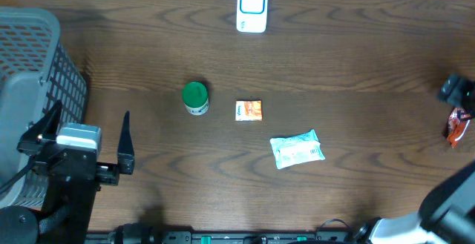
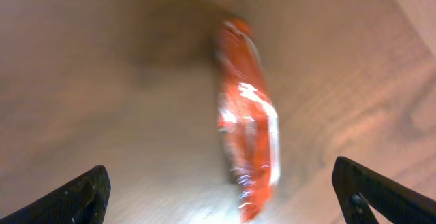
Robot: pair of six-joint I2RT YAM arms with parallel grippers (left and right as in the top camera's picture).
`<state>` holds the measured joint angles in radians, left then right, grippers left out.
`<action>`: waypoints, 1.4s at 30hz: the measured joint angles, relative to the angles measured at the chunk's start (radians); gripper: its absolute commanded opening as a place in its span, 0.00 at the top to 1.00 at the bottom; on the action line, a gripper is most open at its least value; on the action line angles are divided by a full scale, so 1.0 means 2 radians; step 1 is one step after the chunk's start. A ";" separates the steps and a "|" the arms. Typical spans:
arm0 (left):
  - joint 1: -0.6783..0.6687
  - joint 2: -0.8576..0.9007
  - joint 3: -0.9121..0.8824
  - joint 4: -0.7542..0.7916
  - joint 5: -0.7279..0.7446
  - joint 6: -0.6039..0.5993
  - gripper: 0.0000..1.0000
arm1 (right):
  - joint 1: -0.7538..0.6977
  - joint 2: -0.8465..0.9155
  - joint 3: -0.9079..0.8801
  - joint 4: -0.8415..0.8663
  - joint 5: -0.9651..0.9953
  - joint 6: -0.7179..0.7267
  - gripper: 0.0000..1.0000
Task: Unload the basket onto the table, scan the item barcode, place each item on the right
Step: 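Move the right gripper down onto the mint-green wipes pack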
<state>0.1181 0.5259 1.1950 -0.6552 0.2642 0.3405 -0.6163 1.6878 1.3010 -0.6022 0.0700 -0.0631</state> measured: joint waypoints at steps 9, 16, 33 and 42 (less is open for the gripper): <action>0.000 -0.005 0.000 -0.003 0.000 0.000 0.07 | 0.155 -0.154 0.016 -0.143 -0.232 0.002 0.01; -0.002 -0.046 0.000 -0.024 0.000 0.000 0.08 | 0.431 -0.151 0.009 -0.218 -0.087 0.046 0.01; -0.014 -0.071 0.000 -0.025 0.000 0.000 0.08 | 0.787 -0.038 -0.137 -0.110 0.179 0.239 0.02; -0.014 -0.071 0.000 -0.026 0.000 0.000 0.07 | 0.809 0.074 -0.134 -0.149 0.267 0.290 0.03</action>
<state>0.0898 0.3832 1.1950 -0.7063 0.2642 0.3405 1.0012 1.8359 1.0332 -0.9009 0.6037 0.5167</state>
